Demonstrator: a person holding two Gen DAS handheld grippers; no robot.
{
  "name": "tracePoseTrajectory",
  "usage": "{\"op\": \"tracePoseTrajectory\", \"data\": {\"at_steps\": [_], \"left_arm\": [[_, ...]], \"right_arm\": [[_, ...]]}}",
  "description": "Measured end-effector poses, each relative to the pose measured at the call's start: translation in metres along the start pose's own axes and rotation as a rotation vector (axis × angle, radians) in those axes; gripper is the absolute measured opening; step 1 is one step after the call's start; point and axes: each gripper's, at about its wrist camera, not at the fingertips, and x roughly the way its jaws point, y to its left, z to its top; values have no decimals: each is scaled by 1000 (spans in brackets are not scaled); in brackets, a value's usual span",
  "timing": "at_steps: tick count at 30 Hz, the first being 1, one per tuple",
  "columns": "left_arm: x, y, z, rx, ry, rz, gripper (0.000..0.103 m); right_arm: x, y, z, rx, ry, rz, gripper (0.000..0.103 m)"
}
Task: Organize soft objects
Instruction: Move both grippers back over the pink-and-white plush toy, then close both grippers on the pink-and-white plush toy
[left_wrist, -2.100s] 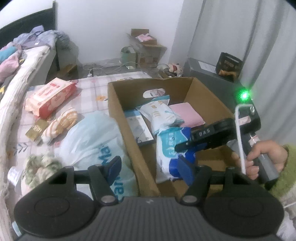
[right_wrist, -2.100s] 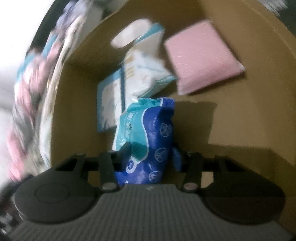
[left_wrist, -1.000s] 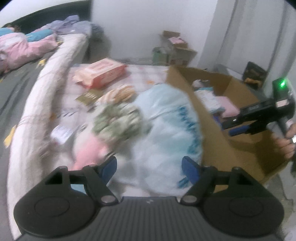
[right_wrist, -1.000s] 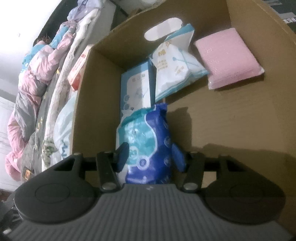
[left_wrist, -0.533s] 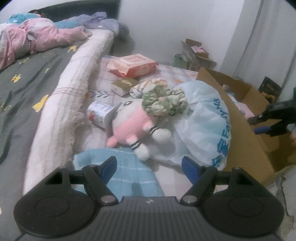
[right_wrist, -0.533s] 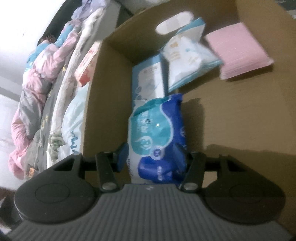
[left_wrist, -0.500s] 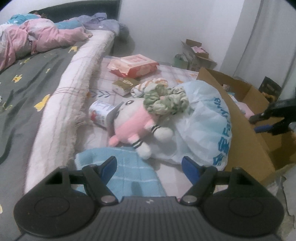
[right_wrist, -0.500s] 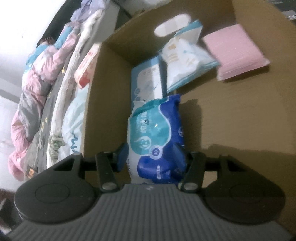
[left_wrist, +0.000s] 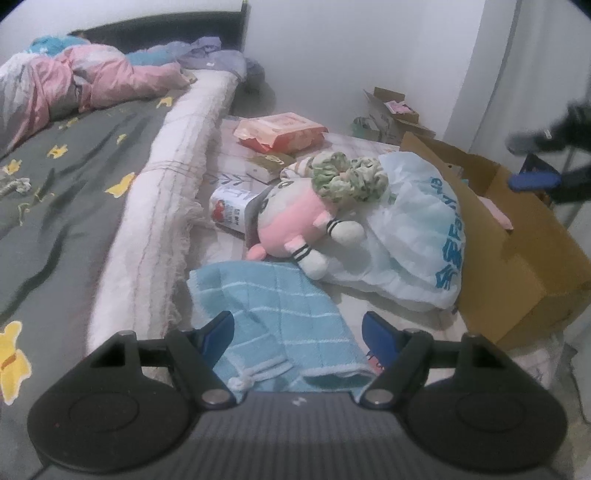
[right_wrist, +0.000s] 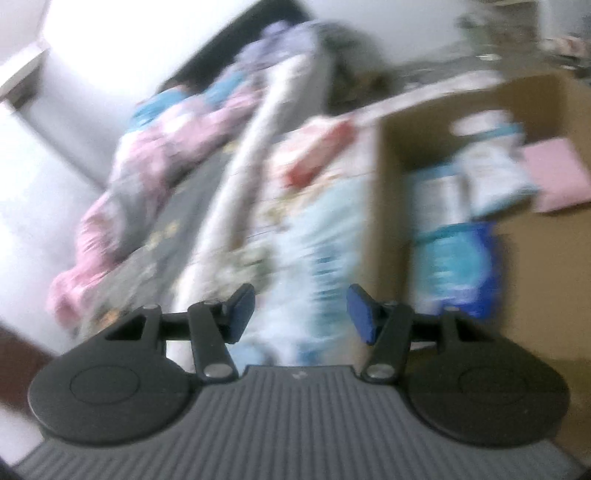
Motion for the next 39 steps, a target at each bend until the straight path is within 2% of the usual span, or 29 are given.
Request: {"op": "tracePoseTrajectory", "data": {"at_steps": [3,6,10,13,18,23,26,28,29,32,34,35,36,39], "left_arm": [[-3,3,-5,-4,-6,5,74],[-4,10,-1,-29,-25,6,71],[2,16,15,-38,-77,-4,67],[14,19,31,-56,-95,-43,65],[44,21,50,-77,-83,-51,60],[71,33,61,-125,-45,-66,59],[83,39,66,-137,-21,-90,59],[91,40,70,-135,-1,-102,63],[96,41,72,-137,15,-108,66],[110,42,75,-142,63,-129,67],[119,42,76,-141,90,-141,69],[123,42,76,-142,102,-144,70],[127,43,77,-148,114,-148,71],[138,47,79,-176,152,-169,71]], "right_arm": [[22,31,-13,-35,63,75,55],[50,53,-24,-63,124,96,55],[83,66,-25,-77,157,68,55],[109,76,-15,-79,188,53,55],[160,106,10,-164,216,5,54],[208,130,48,-310,230,-100,55],[245,129,76,-361,333,-147,62],[267,122,89,-369,386,-198,64],[278,118,93,-388,428,-216,68],[309,99,100,-367,567,-198,77],[329,87,101,-343,653,-185,78],[334,83,97,-338,678,-185,78],[338,78,95,-330,700,-174,83],[347,69,94,-298,733,-116,84]]}}
